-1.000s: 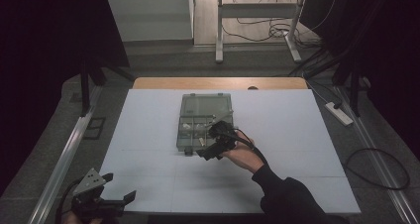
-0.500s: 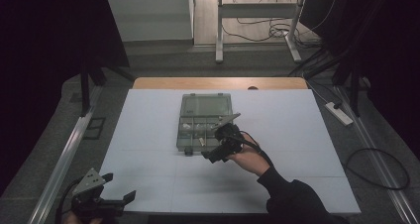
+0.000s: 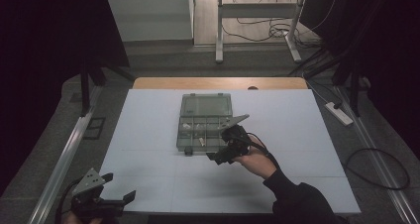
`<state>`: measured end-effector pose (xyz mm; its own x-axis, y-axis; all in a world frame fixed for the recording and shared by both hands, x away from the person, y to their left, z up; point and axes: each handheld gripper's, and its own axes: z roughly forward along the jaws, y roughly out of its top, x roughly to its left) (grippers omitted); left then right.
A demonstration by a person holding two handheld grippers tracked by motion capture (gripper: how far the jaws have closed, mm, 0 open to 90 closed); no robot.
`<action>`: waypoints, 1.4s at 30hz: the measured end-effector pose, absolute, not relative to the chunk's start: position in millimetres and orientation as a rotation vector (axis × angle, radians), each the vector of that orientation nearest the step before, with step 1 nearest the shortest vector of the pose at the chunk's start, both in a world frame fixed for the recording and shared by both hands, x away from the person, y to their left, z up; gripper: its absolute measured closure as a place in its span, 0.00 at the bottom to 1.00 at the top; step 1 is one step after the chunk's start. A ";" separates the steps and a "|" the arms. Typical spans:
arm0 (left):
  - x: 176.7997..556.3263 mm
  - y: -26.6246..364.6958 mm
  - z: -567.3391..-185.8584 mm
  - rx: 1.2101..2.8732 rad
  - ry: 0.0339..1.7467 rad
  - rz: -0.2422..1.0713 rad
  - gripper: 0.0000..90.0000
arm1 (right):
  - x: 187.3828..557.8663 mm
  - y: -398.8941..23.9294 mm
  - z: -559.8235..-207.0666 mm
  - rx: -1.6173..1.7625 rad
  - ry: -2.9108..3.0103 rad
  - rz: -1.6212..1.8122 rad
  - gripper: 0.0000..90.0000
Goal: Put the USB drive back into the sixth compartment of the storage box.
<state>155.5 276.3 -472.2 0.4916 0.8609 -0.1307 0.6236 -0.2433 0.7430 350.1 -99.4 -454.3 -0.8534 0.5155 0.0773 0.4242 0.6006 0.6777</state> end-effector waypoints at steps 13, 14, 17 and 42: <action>155.2 276.5 -472.1 1.968 1.217 0.392 0.02 | 343.2 -117.5 -454.1 0.818 2.680 1.093 0.03; 155.2 276.5 -472.1 1.967 1.217 0.392 0.02 | 342.5 -119.1 -454.4 0.822 2.679 1.096 0.03; 155.2 276.6 -472.0 1.967 1.217 0.391 0.02 | 339.6 -125.5 -455.0 0.831 2.675 1.098 0.03; 154.7 276.7 -471.9 1.968 1.214 0.393 0.02 | 327.3 -149.2 -452.6 0.853 2.643 1.090 0.03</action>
<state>154.7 276.7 -471.9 0.4973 0.8576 -0.1313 0.6182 -0.2441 0.7472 327.3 -149.2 -452.6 -0.8250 0.5610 0.0686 0.4462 0.5720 0.6883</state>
